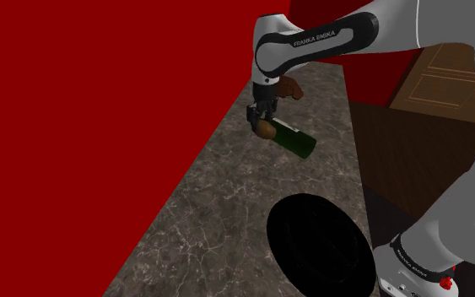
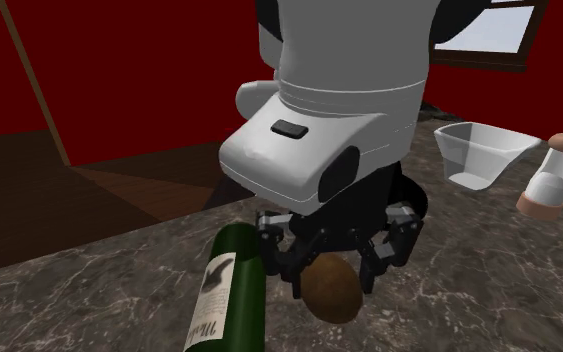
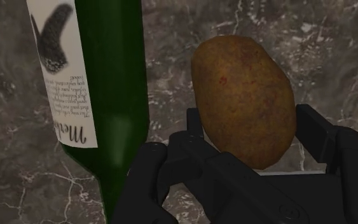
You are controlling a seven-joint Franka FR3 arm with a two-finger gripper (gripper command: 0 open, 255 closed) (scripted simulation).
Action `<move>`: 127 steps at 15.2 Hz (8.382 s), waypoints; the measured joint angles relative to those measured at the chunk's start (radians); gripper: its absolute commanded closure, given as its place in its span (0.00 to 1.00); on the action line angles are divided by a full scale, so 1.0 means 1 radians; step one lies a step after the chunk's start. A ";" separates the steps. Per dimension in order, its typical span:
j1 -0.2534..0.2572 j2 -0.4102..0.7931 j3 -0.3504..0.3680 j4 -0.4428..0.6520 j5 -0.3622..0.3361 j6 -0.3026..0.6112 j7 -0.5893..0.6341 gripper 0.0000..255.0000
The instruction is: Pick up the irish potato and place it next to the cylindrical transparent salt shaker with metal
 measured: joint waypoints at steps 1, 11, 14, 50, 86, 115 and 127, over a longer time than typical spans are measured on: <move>0.000 -0.002 0.000 0.013 0.000 -0.015 0.000 1.00; 0.000 -0.030 0.000 0.112 0.001 -0.143 0.006 1.00; -0.001 -0.036 0.000 0.144 0.001 -0.180 0.007 1.00; 0.170 -0.425 0.189 -0.070 0.112 -0.322 0.352 1.00; 0.334 -0.488 0.487 -0.346 0.254 -0.039 0.711 1.00; 0.323 -0.293 0.567 -0.571 0.208 0.380 0.734 1.00; 0.326 -0.285 0.570 -0.578 0.208 0.381 0.736 0.00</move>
